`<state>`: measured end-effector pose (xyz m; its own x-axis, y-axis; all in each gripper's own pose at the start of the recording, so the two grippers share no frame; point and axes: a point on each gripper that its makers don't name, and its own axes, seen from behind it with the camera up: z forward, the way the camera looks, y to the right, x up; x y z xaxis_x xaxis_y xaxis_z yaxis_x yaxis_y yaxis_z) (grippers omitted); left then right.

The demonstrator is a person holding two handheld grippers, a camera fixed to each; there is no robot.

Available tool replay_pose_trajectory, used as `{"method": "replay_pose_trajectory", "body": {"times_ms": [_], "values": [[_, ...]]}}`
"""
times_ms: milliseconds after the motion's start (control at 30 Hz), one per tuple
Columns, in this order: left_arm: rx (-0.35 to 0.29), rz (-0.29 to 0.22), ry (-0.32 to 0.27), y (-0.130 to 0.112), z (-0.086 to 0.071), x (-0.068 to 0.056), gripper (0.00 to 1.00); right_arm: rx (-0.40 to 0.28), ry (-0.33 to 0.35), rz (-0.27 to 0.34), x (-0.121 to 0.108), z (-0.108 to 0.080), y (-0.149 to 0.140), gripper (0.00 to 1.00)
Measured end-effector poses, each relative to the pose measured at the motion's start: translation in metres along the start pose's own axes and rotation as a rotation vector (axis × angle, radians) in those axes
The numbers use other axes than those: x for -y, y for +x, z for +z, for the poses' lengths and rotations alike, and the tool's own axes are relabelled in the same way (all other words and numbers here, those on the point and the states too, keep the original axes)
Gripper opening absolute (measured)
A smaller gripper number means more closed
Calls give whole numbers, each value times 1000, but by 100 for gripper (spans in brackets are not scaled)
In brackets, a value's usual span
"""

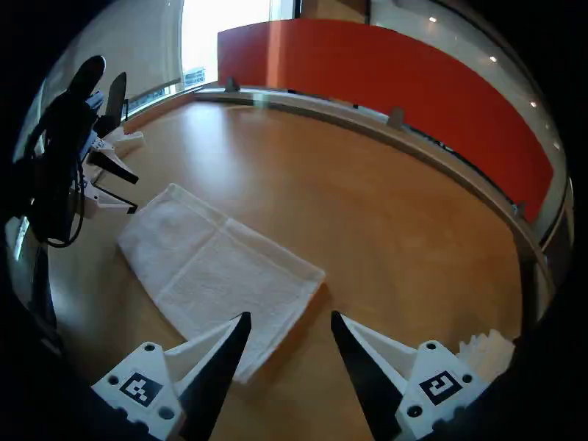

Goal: Fold towel

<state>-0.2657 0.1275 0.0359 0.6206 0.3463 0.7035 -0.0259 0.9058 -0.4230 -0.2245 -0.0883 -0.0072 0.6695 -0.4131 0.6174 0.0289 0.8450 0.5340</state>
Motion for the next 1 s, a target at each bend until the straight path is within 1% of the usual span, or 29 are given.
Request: {"method": "replay_pose_trajectory", "body": {"times_ms": [267,367,467,567,667,867,1000], "values": [[18,-49,-6,-35,-19,-13,93,3,1,23,18,-21,-18,84],[17,-61,-8,-43,-27,-18,93,1,-3,30,24,-29,-24,84],[19,-70,-8,-50,-32,-20,93,2,-2,39,28,-34,-30,84],[19,-78,-6,-54,-35,-20,93,4,2,46,30,-35,-33,84],[10,-86,3,-56,-40,-17,93,2,11,40,31,-35,-35,84],[-5,-120,34,-65,-55,-10,93,7,40,-1,33,-34,-37,84],[-16,-155,59,-77,-66,-6,93,14,63,-33,35,-31,-38,84]]}}
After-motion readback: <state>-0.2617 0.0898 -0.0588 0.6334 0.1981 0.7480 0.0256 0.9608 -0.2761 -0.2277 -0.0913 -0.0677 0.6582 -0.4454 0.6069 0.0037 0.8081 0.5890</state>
